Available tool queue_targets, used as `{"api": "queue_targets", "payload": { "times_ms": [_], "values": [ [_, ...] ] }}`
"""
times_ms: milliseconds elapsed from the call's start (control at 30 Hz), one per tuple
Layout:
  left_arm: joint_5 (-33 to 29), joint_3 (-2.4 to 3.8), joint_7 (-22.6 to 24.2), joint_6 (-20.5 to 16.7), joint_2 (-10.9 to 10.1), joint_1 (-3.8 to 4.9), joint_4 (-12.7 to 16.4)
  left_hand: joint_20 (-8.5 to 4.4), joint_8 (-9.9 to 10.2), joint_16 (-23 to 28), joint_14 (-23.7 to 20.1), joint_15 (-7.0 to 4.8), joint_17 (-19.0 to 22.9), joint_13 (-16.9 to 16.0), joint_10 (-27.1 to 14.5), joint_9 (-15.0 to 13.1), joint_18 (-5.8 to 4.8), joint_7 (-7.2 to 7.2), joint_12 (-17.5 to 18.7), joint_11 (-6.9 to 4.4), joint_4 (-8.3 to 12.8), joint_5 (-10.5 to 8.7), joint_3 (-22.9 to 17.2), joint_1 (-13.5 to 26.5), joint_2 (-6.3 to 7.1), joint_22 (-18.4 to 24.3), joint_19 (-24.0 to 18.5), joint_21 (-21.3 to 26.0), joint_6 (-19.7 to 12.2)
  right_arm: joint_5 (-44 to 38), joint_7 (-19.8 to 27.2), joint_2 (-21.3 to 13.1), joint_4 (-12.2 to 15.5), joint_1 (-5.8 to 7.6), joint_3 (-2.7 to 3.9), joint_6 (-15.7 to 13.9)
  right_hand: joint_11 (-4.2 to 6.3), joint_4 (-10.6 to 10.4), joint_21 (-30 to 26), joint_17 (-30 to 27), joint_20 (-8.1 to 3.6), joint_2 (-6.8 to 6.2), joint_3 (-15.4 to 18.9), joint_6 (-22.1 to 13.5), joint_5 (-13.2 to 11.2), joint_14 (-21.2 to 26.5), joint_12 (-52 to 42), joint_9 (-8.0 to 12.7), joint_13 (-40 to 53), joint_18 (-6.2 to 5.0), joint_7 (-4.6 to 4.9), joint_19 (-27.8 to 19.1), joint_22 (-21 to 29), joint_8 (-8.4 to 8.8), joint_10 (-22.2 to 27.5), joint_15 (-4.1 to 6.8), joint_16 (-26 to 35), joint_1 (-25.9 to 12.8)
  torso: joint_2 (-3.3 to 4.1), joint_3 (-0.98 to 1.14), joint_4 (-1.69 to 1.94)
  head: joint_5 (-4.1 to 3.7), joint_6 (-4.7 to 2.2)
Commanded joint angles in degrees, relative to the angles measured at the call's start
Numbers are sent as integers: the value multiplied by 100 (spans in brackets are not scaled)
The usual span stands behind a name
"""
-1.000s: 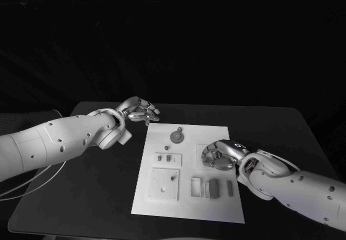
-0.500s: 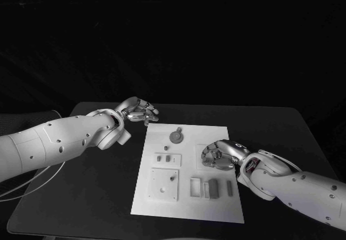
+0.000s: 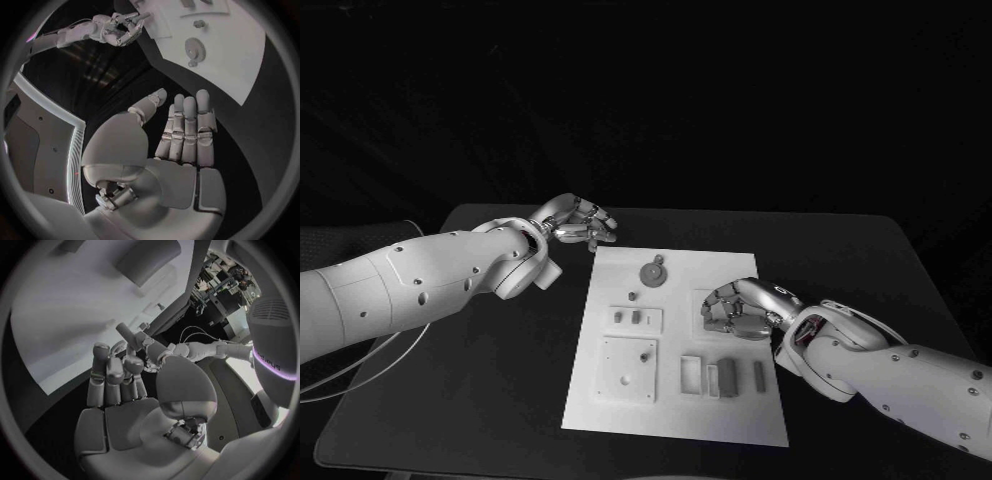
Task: Assemble the parts on the task board
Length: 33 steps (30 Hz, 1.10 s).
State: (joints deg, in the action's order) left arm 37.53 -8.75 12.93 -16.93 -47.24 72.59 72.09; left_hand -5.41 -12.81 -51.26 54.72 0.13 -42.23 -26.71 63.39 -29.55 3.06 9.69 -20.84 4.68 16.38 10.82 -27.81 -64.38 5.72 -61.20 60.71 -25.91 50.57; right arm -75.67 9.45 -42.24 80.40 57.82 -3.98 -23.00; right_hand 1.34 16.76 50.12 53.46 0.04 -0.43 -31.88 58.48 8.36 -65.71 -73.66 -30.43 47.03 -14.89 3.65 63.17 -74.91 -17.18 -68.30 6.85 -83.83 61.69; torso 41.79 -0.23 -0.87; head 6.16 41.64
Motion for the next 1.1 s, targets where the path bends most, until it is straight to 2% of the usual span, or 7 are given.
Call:
{"api": "queue_targets", "payload": {
  "times_ms": [33, 267, 500, 600, 800, 933, 1100],
  "values": [
    [-3, 3, 44, 43, 0, 4, 14, -6, -27, 19, 34, 2, -6, -6, 30, 7, 120, 39, 26, -23, -11, -18, 17, -45, 2, -9, 12, 21, 8, 54, 183, -31, 44, -2, 18, -47, 43, 6, 4, -3, -32, 56, -28, 189, -31, -5, 27, -129, 8, -11, 96, -4, -95, -90, 4, 50, -19, 26, -1, 0, -2, 5, -5],
    [-3, 3, 49, 33, -1, 4, 2, -6, -28, 21, 34, 2, -8, -7, 30, 7, 120, 39, 27, -23, -11, -18, 16, -46, 2, -10, 12, 23, 7, 238, 262, -52, 202, -2, 53, -12, 43, 6, 4, -2, -33, 58, -30, 191, -31, -3, 27, -129, 10, -11, 96, -6, -96, -90, 4, 50, -20, 30, -1, 1, -4, 11, -21],
    [-2, 3, 60, 24, 9, 4, -24, -7, -30, 22, 35, 2, -10, -7, 31, 8, 120, 39, 28, -23, -10, -18, 16, -49, 2, -12, 12, 24, 7, 269, 302, 107, 337, -2, 61, 28, 43, 6, 5, -1, -34, 63, -32, 190, -30, 0, 27, -129, 11, -11, 96, -8, -97, -89, 6, 50, -21, 33, -5, -3, 3, 27, -46],
    [-2, 3, 63, 20, 17, 4, -30, -7, -30, 22, 35, 2, -11, -8, 31, 8, 120, 39, 28, -23, -10, -18, 16, -49, 2, -12, 12, 24, 8, 270, 310, 213, 394, -3, 61, 62, 43, 5, 5, 0, -34, 66, -33, 188, -29, 1, 27, -129, 12, -11, 97, -10, -98, -88, 7, 51, -21, 34, -9, -8, 3, 41, -42],
    [-3, 4, 71, -3, 57, 4, -45, -7, -32, 23, 36, 2, -12, -8, 32, 8, 120, 38, 29, -23, -10, -18, 16, -49, 3, -13, 13, 25, 9, 240, 320, 507, 413, -4, 60, 118, 41, 4, 5, 1, -33, 76, -34, 184, -29, 5, 28, -129, 15, -11, 98, -13, -99, -85, 11, 51, -22, 31, -4, -17, 2, 67, -83],
    [-6, 4, 70, -19, 91, 5, -58, -7, -33, 23, 36, 1, -13, -9, 33, 8, 120, 38, 29, -24, -10, -18, 16, -50, 3, -14, 13, 25, 9, 117, 329, 682, 393, -4, 59, 83, 40, 5, 5, 2, -33, 80, -33, 182, -30, 8, 28, -128, 16, -11, 99, -16, -100, -83, 13, 51, -23, 29, -8, -17, 6, 100, -66],
    [-6, 4, 68, -31, 119, 5, -64, -7, -35, 24, 37, 1, -14, -9, 34, 8, 120, 37, 29, -24, -9, -19, 16, -50, 6, -15, 14, 26, 11, -42, 329, 941, 293, -7, 33, 83, 39, 6, 6, 3, -32, 84, -32, 179, -32, 11, 28, -128, 19, -11, 100, -17, -101, -81, 16, 52, -24, 28, -4, -15, 5, 130, -80]
  ]
}}
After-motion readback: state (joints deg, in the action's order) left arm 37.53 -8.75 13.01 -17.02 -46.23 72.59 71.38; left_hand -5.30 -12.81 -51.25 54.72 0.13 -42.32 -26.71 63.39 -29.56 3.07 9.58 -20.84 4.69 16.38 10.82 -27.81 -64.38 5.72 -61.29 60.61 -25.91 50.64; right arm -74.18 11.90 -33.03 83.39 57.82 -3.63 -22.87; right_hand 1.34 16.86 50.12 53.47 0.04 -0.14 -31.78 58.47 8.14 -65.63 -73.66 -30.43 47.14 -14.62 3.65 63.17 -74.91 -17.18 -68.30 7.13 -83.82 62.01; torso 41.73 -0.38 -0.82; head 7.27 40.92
